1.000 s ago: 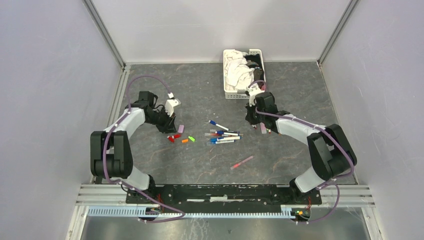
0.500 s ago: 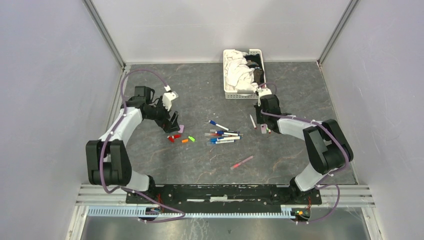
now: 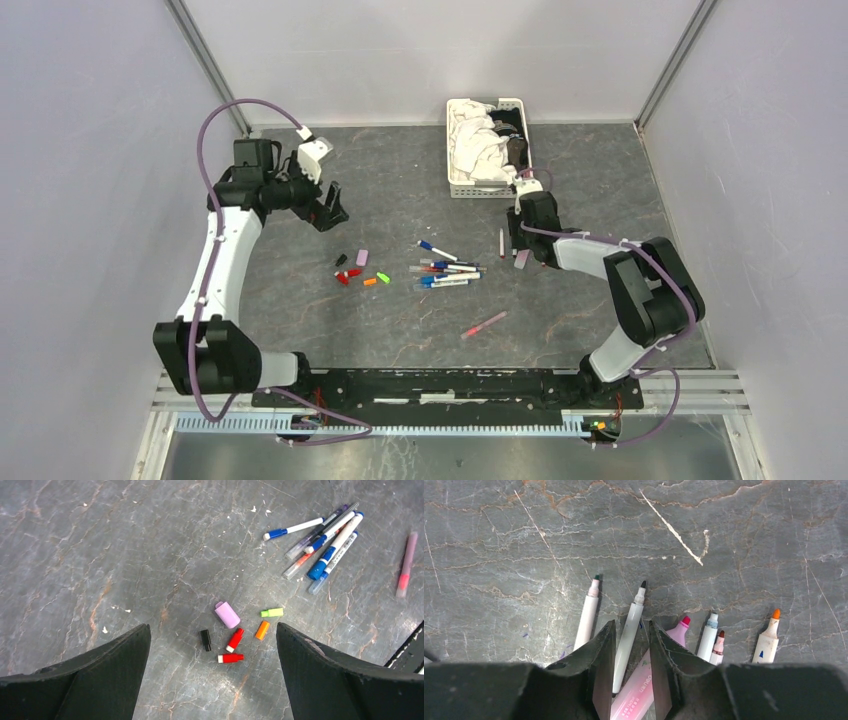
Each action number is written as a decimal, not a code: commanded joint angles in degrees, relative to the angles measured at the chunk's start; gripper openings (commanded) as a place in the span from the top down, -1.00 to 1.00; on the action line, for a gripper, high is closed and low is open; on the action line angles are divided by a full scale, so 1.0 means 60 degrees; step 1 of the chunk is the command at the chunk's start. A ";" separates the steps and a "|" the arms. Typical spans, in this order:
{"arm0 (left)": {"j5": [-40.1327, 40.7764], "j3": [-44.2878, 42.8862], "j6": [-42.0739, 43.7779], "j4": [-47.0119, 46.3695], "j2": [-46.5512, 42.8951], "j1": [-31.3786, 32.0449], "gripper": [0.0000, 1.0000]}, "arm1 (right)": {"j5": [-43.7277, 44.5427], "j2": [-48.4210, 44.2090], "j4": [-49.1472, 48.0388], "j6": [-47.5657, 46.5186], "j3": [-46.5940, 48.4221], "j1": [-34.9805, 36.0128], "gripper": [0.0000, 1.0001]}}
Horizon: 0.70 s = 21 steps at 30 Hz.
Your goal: Open the pen caps
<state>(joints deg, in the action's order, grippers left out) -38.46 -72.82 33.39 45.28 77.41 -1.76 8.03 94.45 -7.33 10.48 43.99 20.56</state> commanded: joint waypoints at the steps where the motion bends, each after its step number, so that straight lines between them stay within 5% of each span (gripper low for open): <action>1: 0.0523 -0.0338 -0.1085 -0.0475 -0.0650 -0.0044 -1.00 | 0.0031 -0.0614 -0.0355 0.0199 -0.0193 -0.0004 0.29; 10: 0.0559 -0.0504 -0.1955 -0.0712 -0.0683 -0.0044 -1.00 | -0.0101 -0.1386 -0.0427 -0.0731 0.0276 0.1118 0.17; 21: -0.0304 -0.0023 -0.1310 -0.0105 -0.0335 -0.0049 -1.00 | -0.2961 0.1701 0.1109 -0.2727 0.3602 0.2832 0.25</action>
<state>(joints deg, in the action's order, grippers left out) -38.04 -73.49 25.41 44.25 76.36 -1.91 -4.19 99.18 -5.15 -1.43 60.42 36.36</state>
